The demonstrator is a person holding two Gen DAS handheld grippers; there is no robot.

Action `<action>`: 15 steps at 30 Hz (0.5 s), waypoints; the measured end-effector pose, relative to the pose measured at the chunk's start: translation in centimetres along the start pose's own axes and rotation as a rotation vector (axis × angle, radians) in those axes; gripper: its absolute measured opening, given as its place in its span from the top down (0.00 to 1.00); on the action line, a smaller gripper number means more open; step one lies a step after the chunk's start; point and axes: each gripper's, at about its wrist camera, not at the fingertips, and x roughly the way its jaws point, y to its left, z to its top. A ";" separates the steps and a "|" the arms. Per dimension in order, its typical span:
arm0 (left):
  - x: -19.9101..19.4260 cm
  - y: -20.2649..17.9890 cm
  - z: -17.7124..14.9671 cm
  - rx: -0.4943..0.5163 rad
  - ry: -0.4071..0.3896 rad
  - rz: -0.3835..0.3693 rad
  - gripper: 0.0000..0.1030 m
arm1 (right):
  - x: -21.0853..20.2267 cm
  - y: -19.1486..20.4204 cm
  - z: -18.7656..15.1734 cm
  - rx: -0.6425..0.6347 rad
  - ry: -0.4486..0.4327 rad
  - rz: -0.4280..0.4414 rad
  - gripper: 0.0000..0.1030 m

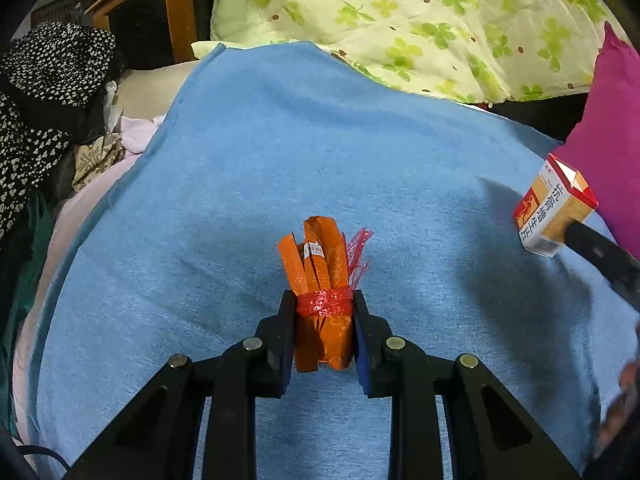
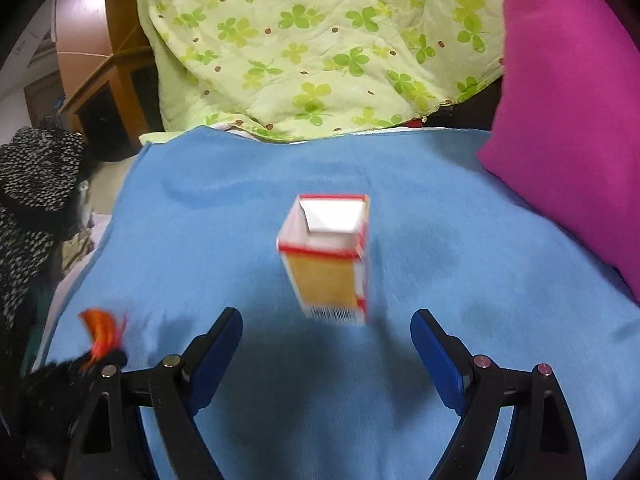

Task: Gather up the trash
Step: 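Grasp the orange ribbon-tied bag with the left tool while the right tool reaches the paper carton, then grasp the white-and-red paper carton with the right tool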

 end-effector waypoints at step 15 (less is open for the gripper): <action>0.0 0.1 0.5 -0.006 -0.011 0.004 0.74 | 3.3 -0.2 2.0 -0.015 0.044 -0.059 0.53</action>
